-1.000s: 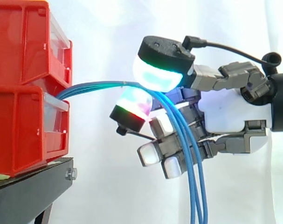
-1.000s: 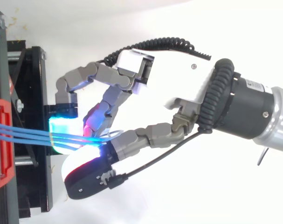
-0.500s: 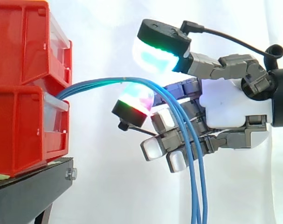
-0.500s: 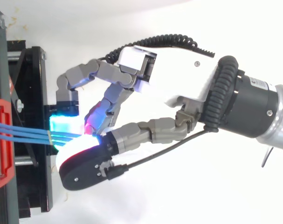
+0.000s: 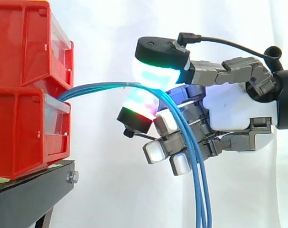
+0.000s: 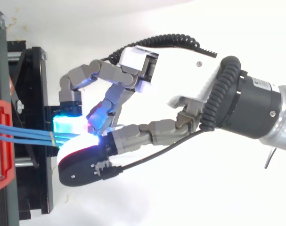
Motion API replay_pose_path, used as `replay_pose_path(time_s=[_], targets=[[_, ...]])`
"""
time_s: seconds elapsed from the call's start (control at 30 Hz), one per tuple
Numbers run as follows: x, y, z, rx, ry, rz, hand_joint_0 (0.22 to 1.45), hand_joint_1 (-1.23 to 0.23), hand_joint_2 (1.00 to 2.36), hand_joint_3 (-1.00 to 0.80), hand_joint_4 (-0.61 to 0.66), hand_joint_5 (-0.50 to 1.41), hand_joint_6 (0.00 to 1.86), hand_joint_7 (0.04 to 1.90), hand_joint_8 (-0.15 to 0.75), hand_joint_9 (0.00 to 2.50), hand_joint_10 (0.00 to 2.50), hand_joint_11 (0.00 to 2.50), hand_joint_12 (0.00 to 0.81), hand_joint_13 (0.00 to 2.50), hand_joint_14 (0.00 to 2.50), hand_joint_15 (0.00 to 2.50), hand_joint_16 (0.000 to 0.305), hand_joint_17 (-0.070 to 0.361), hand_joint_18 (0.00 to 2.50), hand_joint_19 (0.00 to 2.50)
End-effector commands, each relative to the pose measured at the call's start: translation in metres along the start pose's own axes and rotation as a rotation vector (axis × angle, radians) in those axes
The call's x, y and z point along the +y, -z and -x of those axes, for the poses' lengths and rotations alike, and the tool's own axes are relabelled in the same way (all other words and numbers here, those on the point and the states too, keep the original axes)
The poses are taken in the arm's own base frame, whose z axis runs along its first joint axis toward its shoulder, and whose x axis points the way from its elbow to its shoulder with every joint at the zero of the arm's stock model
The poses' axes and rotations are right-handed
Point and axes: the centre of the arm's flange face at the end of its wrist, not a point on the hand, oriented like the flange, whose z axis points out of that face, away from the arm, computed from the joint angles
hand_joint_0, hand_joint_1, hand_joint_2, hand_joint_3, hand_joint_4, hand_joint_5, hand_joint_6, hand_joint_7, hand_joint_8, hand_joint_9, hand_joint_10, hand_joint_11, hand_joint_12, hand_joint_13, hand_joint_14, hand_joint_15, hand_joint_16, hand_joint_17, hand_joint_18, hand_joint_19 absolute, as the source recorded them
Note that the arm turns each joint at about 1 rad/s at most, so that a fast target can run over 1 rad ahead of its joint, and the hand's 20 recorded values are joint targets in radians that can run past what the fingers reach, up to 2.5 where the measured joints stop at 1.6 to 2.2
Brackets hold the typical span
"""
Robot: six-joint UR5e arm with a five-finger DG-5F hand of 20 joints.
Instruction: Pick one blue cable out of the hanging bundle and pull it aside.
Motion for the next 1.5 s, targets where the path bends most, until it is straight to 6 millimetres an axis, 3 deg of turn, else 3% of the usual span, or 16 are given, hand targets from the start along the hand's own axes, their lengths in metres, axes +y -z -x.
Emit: replay_pose_path(time_s=[0.0,0.07,0.2,0.27,0.43,0.5,0.6,0.83,1.1,1.23,1.37,1.47], targets=[[0.0015,0.0000,-0.0010,0.001,-0.003,0.003,0.68,-0.92,1.02,-0.32,0.18,-0.11,0.90,1.32,0.323,1.19,0.02,0.73,0.346,1.01,0.02,0.56,0.048,0.107,1.03,0.57],[0.0003,-0.0004,-0.0001,0.000,-0.002,0.001,0.76,-0.97,1.00,-0.50,0.09,-0.10,0.91,1.43,0.307,1.20,0.02,0.74,0.332,1.02,0.02,0.55,0.046,0.103,1.04,0.54],[0.0005,0.0001,0.0002,0.000,-0.002,0.000,0.75,-0.96,1.00,-0.50,0.08,-0.10,0.92,1.47,0.305,1.20,0.02,0.74,0.329,1.03,0.02,0.55,0.045,0.102,1.04,0.53],[0.0004,0.0003,0.0003,0.000,-0.001,-0.001,0.65,-0.96,1.00,-0.50,0.13,-0.10,0.92,1.31,0.302,1.20,0.02,0.74,0.331,1.02,0.02,0.56,0.045,0.102,1.04,0.55],[0.0008,0.0011,0.0021,0.000,0.003,-0.011,0.46,-0.92,1.00,-0.50,0.19,-0.10,0.91,1.24,0.345,1.21,0.02,0.71,0.371,1.03,0.02,0.56,0.054,0.121,1.07,0.55],[0.0017,0.0019,0.0039,-0.001,0.005,-0.014,0.46,-0.87,1.00,-0.50,0.20,-0.10,0.91,1.23,0.348,1.21,0.02,0.70,0.377,1.03,0.02,0.55,0.055,0.123,1.08,0.56],[0.0049,0.0030,0.0049,-0.001,0.007,-0.017,0.50,-0.74,1.00,-0.50,0.20,-0.11,0.90,1.23,0.346,1.19,0.02,0.71,0.371,1.01,0.02,0.56,0.053,0.119,1.05,0.59],[0.0060,0.0041,0.0069,-0.001,0.010,-0.024,0.57,-0.63,1.01,-0.43,0.20,-0.12,0.89,1.24,0.337,1.18,0.02,0.70,0.362,0.98,0.02,0.58,0.051,0.115,1.01,0.64],[0.0060,0.0036,0.0080,-0.003,0.010,-0.022,0.57,-0.70,1.02,-0.22,0.23,-0.12,0.89,1.30,0.350,1.16,0.02,0.71,0.368,0.98,0.02,0.57,0.051,0.116,1.02,0.64],[0.0060,0.0036,0.0080,-0.003,0.010,-0.022,0.60,-0.77,1.02,-0.17,0.24,-0.13,0.92,1.24,0.350,1.13,0.02,0.72,0.372,0.98,0.02,0.57,0.051,0.116,1.02,0.62],[0.0053,0.0039,0.0080,-0.003,0.010,-0.024,0.66,-0.84,1.02,-0.26,0.23,-0.13,0.92,1.25,0.339,1.11,0.02,0.73,0.366,0.97,0.02,0.56,0.051,0.114,1.02,0.59],[0.0060,0.0036,0.0080,-0.003,0.010,-0.022,0.74,-0.89,1.01,-0.43,0.16,-0.13,0.91,1.38,0.331,1.11,0.02,0.72,0.354,0.96,0.02,0.54,0.049,0.111,1.01,0.54]])
